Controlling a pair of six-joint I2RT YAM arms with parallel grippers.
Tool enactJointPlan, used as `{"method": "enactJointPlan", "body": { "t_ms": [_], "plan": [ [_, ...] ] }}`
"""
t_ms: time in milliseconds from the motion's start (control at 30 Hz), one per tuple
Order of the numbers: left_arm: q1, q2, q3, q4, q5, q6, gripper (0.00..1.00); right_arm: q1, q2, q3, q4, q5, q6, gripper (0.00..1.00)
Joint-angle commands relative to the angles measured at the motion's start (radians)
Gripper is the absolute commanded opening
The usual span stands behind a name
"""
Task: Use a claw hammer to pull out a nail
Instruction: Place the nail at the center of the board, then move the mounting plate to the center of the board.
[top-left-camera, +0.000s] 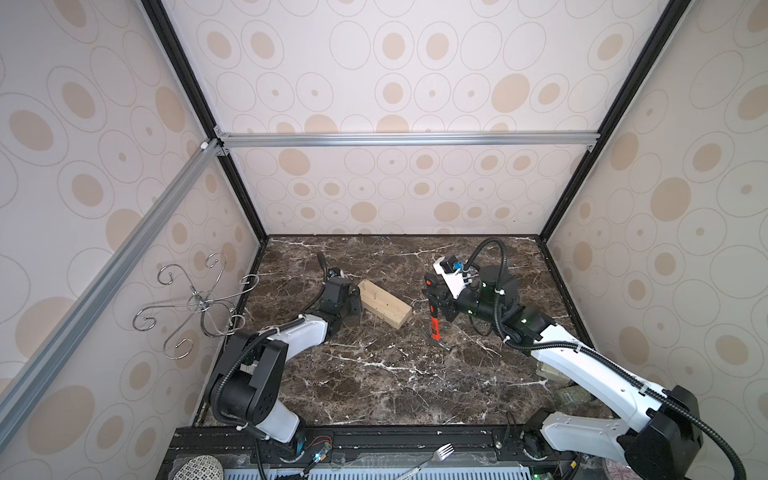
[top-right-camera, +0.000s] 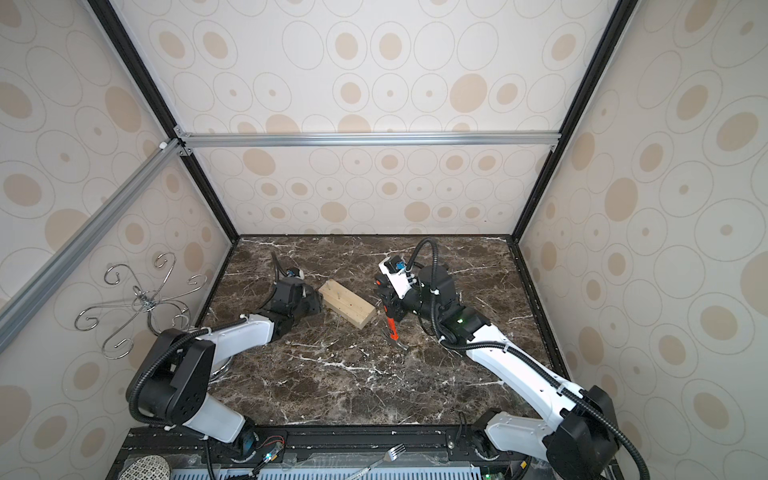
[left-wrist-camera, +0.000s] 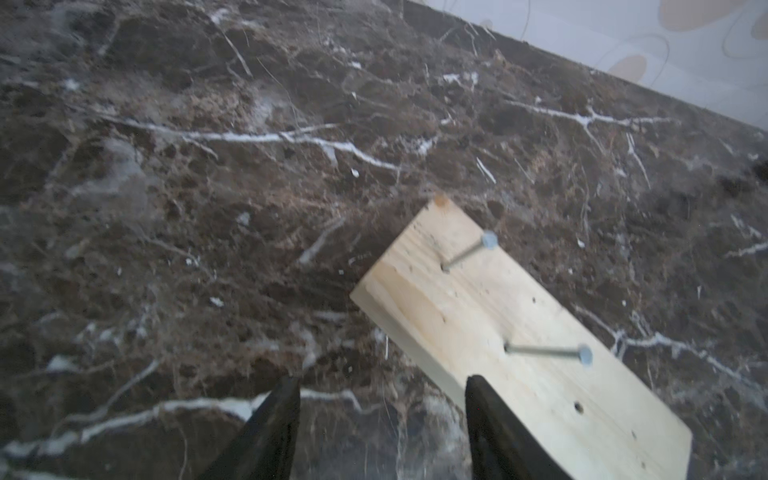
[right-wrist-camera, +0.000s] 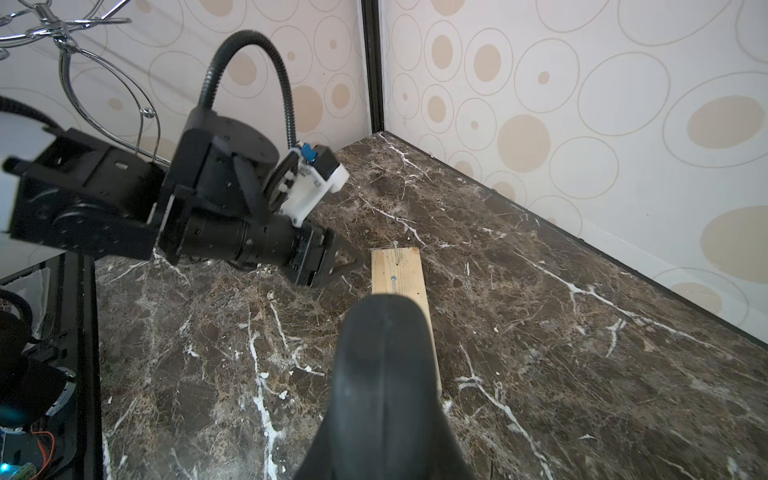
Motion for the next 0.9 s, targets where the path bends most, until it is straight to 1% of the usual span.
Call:
{"method": "enactJointPlan", "body": {
  "t_ms": [0, 67, 167, 333, 533, 667, 867],
  "plan": [
    [0.05, 0.073, 0.092, -0.077, 0.063, 0.065, 0.64, -0.002, -0.005, 0.055, 0.114, -0.033, -0.028, 0.0],
    [0.085, 0.114, 0.13, -0.053, 0.136, 0.092, 0.63, -0.002, 0.0, 0.053, 0.128, -0.039, -0.034, 0.0],
    [0.131, 0.191, 0.204, -0.056, 0.207, 0.12, 0.62, -0.002, 0.016, 0.06, 0.128, -0.055, -0.053, 0.0],
    [0.187, 0.321, 0.317, -0.062, 0.359, 0.136, 0.6, -0.002, 0.041, 0.081, 0.111, -0.054, -0.09, 0.0],
    [0.2, 0.452, 0.445, -0.141, 0.375, 0.12, 0.56, -0.001, 0.074, 0.115, 0.098, -0.034, -0.136, 0.0],
    [0.201, 0.46, 0.428, -0.133, 0.427, 0.098, 0.52, -0.002, 0.094, 0.138, 0.088, -0.035, -0.162, 0.0],
    [0.195, 0.4, 0.298, -0.089, 0.47, 0.069, 0.48, -0.002, 0.102, 0.143, 0.101, -0.059, -0.208, 0.0]
  ]
}}
